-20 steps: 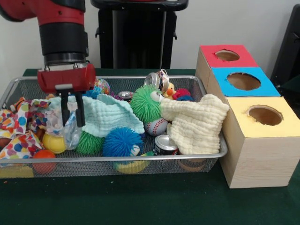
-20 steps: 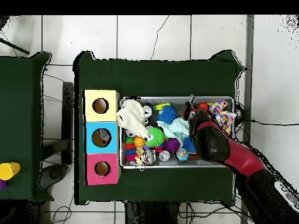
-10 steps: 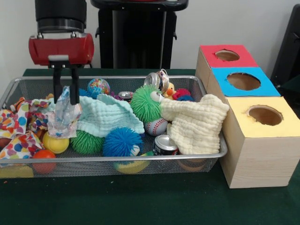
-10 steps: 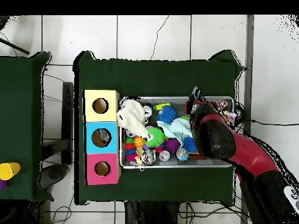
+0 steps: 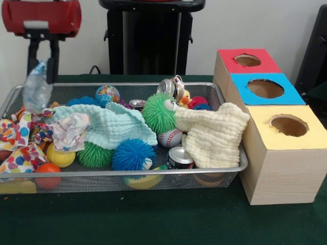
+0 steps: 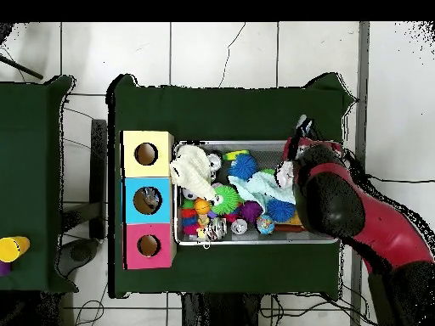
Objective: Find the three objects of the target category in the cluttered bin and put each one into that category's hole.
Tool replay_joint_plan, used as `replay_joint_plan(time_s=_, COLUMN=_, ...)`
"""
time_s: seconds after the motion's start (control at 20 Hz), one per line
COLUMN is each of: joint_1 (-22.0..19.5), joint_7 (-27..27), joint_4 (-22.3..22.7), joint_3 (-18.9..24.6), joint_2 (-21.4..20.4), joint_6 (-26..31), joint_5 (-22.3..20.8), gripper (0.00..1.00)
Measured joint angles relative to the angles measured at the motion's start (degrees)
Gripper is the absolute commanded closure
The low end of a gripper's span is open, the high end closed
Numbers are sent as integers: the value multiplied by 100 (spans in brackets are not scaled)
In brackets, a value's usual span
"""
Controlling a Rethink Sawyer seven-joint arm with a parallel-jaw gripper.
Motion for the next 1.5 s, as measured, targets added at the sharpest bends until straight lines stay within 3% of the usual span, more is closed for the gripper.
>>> replay_joint_plan(time_s=0.4, joint_1=-2, joint_7=0, joint_4=-27, joint_3=-16, joint_2=-269, joint_6=0, joint_5=234, gripper=100)
replay_joint_plan(time_s=1.1, joint_1=1193, joint_7=0, joint_4=-44, joint_3=-801, joint_2=-289, joint_6=1, joint_5=-42, gripper=100)
replay_joint_plan(time_s=1.5, joint_1=1240, joint_7=0, joint_4=-45, joint_3=-941, joint_2=-289, joint_6=120, joint_5=-112, gripper=100)
